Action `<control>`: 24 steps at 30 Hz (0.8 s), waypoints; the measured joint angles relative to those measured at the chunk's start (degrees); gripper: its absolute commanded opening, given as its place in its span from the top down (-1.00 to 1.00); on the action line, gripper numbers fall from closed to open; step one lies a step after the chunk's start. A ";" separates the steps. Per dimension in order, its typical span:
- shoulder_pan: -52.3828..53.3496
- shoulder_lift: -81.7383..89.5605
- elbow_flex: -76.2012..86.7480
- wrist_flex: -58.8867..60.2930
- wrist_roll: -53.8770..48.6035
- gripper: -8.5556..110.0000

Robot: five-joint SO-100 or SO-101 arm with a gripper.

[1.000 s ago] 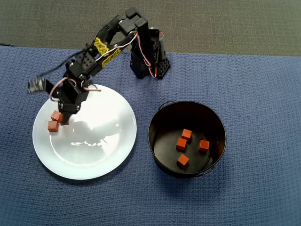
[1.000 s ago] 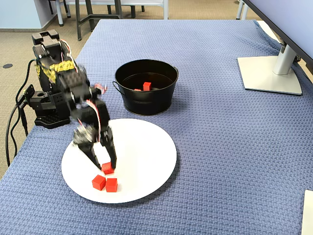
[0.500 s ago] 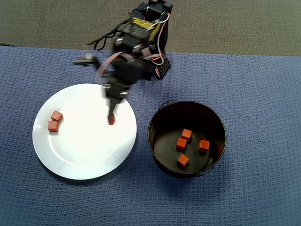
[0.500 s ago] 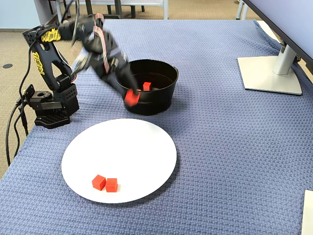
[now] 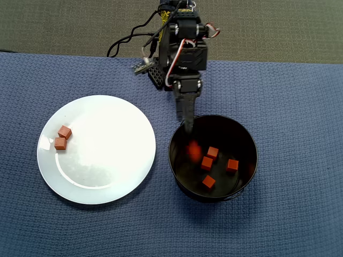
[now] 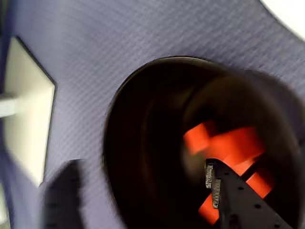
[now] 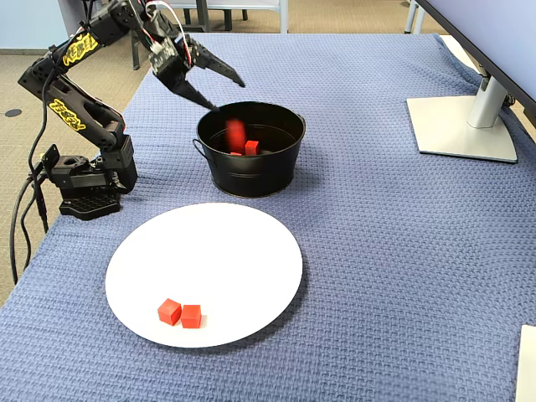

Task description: Pick up the red cubes from the white plate and place them in the black recipient

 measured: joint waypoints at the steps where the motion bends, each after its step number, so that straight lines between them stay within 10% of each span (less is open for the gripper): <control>1: 0.44 -0.18 0.53 0.00 -1.67 0.31; 12: 26.46 -14.68 0.00 -5.36 -18.28 0.37; 24: 51.15 -31.64 3.25 -17.49 -70.40 0.43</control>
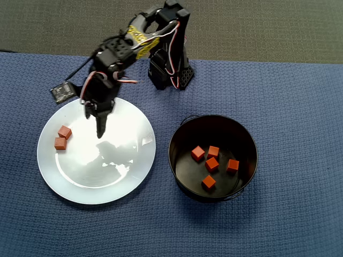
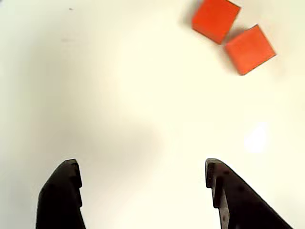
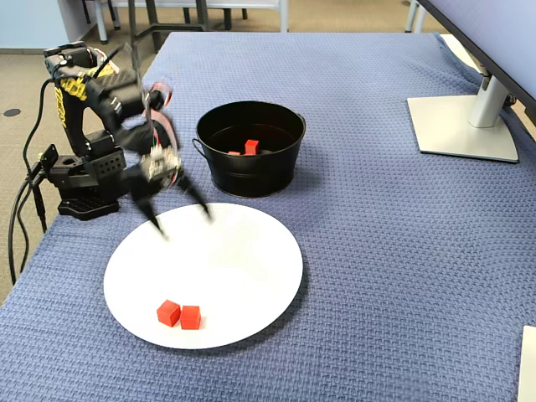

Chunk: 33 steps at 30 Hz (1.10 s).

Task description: Pick up the red cubes from the white plate and place them in the black recipient

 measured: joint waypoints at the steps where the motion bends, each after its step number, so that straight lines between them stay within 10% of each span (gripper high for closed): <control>1: 1.14 -1.32 0.00 -0.18 -3.60 0.43; 10: 9.23 -12.30 -5.89 -1.58 -24.17 0.48; 33: 11.25 -32.34 -22.06 -6.59 -26.63 0.49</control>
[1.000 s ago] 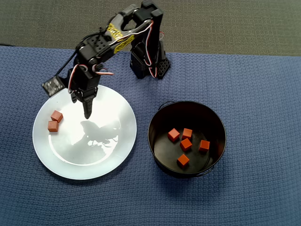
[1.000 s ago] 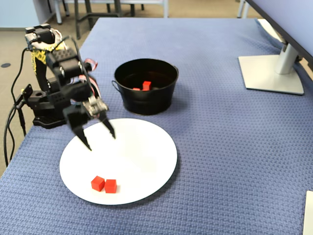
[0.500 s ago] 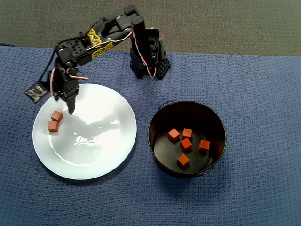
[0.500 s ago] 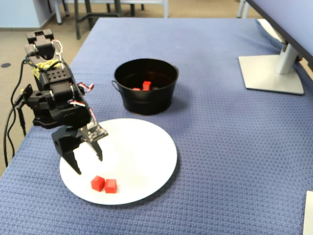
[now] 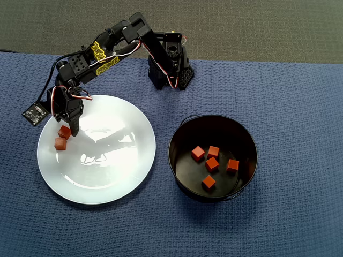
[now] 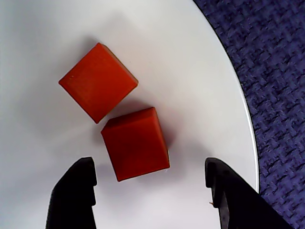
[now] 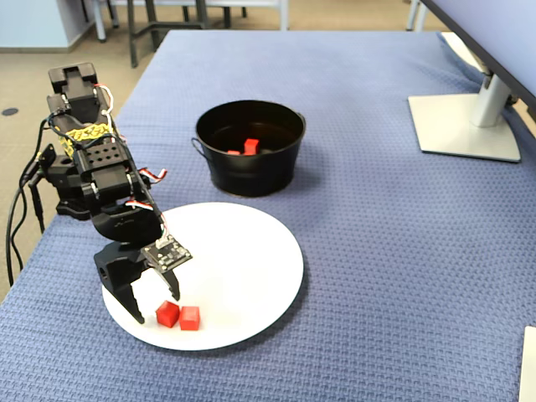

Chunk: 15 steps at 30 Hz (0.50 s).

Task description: Pick up the red cubes from the white plate and place them in the black recipient

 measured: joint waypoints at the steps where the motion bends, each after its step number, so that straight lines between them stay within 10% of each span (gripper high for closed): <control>1: 0.00 -0.18 0.00 -0.26 0.00 0.50; 15: -1.76 -4.39 -2.72 -3.08 -0.18 0.85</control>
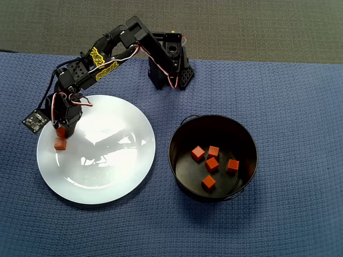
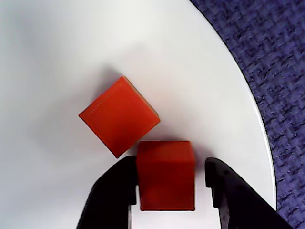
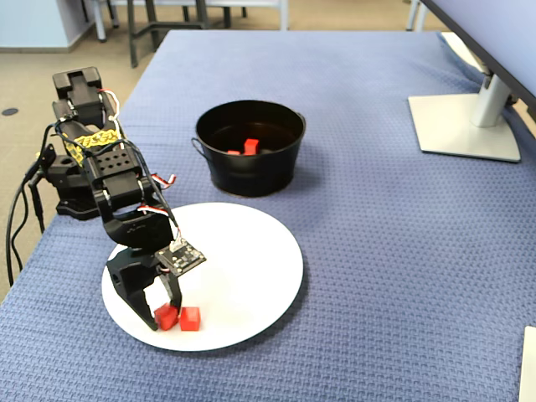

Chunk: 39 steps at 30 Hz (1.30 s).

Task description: Pick up the red cubes from the white plate and place them in the black recipient

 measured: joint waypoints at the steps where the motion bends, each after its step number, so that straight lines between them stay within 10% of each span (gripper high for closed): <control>1: 0.00 0.00 0.00 0.00 0.09 0.85; 8: -1.32 2.37 3.52 -5.10 10.20 0.86; 17: -11.34 24.70 10.46 2.46 48.69 0.86; 36: -51.33 51.77 18.54 15.03 93.96 0.86; 39: -58.71 52.91 21.01 14.77 94.83 0.27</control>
